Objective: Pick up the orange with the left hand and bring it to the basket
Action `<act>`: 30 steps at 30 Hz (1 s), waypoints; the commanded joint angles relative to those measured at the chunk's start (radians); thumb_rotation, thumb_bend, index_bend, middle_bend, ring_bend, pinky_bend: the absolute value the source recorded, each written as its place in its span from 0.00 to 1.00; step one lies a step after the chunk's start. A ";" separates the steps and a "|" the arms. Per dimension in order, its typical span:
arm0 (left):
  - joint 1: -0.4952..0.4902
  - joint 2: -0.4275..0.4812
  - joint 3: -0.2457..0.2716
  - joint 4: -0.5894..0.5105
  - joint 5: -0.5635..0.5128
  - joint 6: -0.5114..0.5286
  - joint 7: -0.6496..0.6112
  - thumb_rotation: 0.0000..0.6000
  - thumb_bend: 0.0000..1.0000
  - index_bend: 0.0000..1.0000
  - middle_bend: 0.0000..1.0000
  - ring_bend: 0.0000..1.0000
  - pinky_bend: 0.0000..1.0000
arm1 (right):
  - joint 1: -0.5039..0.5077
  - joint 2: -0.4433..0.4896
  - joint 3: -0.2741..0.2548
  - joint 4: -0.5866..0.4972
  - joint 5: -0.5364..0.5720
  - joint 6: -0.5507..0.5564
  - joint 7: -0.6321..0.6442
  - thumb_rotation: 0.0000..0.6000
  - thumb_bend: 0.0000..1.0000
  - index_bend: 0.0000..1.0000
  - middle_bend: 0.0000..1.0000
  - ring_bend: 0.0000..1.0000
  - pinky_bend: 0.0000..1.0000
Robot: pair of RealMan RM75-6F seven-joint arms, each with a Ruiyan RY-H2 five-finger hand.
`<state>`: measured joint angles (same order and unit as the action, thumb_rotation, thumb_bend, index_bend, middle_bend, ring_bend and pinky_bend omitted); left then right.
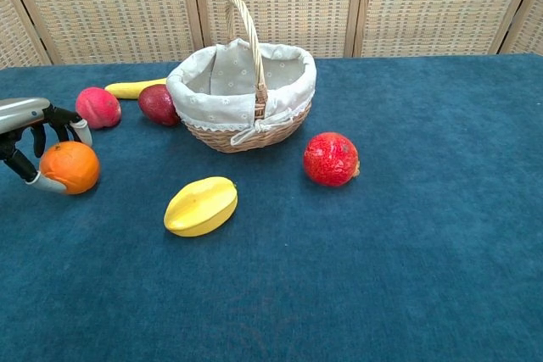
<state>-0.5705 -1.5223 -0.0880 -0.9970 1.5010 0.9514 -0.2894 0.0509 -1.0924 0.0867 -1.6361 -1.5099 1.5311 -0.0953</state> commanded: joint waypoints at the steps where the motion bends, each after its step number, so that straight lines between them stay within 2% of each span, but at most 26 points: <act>1: -0.004 0.004 -0.008 0.002 0.000 0.026 -0.040 1.00 0.17 0.57 0.48 0.42 0.54 | 0.001 0.000 0.001 -0.001 0.002 -0.002 0.000 1.00 0.00 0.00 0.00 0.00 0.00; 3: -0.005 0.021 -0.025 -0.006 0.006 0.075 -0.067 1.00 0.17 0.59 0.49 0.43 0.54 | 0.002 0.000 0.001 -0.001 0.004 -0.004 0.001 1.00 0.00 0.00 0.00 0.00 0.00; 9: -0.029 0.125 -0.113 -0.124 0.010 0.203 -0.111 1.00 0.19 0.60 0.49 0.43 0.54 | 0.009 -0.001 0.007 -0.003 0.022 -0.019 -0.008 1.00 0.00 0.00 0.00 0.00 0.00; 12: -0.065 0.144 -0.163 -0.160 -0.023 0.199 -0.077 1.00 0.19 0.60 0.49 0.43 0.54 | 0.014 0.000 0.011 -0.006 0.035 -0.029 -0.010 1.00 0.00 0.00 0.00 0.00 0.00; 15: -0.117 0.142 -0.199 -0.180 -0.063 0.138 -0.062 1.00 0.19 0.60 0.49 0.43 0.54 | 0.020 -0.003 0.014 -0.007 0.041 -0.037 -0.018 1.00 0.00 0.00 0.00 0.00 0.00; 20: -0.227 0.056 -0.234 -0.126 -0.127 0.023 -0.012 1.00 0.19 0.60 0.49 0.43 0.54 | 0.035 -0.012 0.022 0.006 0.075 -0.071 -0.023 1.00 0.00 0.00 0.00 0.00 0.00; 27: -0.321 -0.104 -0.243 0.042 -0.151 -0.020 -0.038 1.00 0.18 0.59 0.48 0.43 0.54 | 0.035 -0.012 0.036 0.013 0.105 -0.070 -0.023 1.00 0.00 0.00 0.00 0.00 0.00; 28: -0.331 -0.121 -0.242 0.062 -0.150 -0.024 -0.047 1.00 0.15 0.56 0.43 0.42 0.51 | 0.034 -0.012 0.037 0.014 0.108 -0.070 -0.023 1.00 0.00 0.00 0.00 0.00 0.00; 30: -0.342 -0.156 -0.231 0.100 -0.143 -0.023 -0.079 1.00 0.06 0.34 0.22 0.25 0.35 | 0.033 -0.010 0.040 0.016 0.117 -0.070 -0.017 1.00 0.00 0.00 0.00 0.00 0.00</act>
<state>-0.8890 -1.6444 -0.3235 -0.9321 1.3588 0.9378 -0.3394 0.0846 -1.1030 0.1254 -1.6211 -1.3951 1.4611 -0.1137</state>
